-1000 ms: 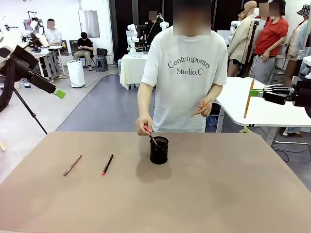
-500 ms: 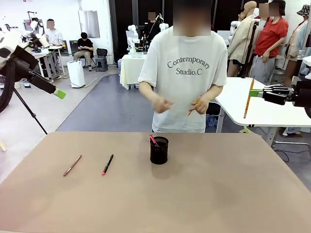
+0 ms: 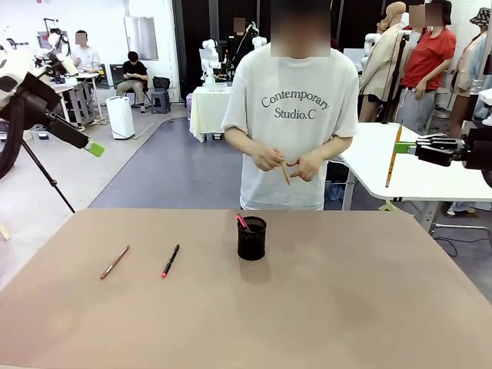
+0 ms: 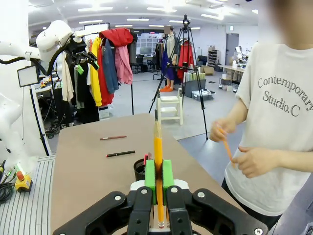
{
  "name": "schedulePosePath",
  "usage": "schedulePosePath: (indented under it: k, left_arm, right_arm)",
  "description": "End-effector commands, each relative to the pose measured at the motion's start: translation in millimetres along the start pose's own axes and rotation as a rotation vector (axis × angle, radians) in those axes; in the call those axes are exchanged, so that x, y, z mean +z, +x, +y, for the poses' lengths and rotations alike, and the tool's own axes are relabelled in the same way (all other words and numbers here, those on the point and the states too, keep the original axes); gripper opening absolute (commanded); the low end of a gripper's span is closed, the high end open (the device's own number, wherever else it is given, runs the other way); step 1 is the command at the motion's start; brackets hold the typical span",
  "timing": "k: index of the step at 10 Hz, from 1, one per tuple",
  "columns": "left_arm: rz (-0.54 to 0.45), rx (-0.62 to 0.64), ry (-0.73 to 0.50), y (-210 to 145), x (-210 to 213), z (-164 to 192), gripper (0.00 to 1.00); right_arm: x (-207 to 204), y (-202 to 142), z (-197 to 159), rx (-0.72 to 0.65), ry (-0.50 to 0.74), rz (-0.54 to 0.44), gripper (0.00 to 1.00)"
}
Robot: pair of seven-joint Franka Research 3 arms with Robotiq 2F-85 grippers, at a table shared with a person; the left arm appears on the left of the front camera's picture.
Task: Place the pens into the pen holder.
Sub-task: Pick up a writing instrument from the table and place it into the Pen holder.
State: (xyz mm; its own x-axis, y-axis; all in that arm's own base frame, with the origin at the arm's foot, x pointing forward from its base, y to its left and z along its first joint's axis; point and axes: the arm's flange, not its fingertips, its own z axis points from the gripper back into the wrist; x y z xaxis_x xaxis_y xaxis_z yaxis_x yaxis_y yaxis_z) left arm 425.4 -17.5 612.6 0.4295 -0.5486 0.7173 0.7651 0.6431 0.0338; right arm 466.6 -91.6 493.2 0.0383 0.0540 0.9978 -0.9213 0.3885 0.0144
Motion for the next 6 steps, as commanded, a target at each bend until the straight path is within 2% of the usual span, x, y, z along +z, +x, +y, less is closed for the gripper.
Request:
schedulePosePath:
  k: [1, 6]
  left_arm:
    - [-0.007, -0.004, -0.009, 0.0, 2.1, 0.0, 1.00]
    - [-0.007, -0.004, -0.009, 0.0, 2.1, 0.0, 1.00]
  right_arm:
    - [-2.2, 1.9, 0.5, 0.003, 0.005, -0.001, 0.00]
    - [-2.2, 1.9, 0.5, 0.003, 0.005, -0.001, 0.00]
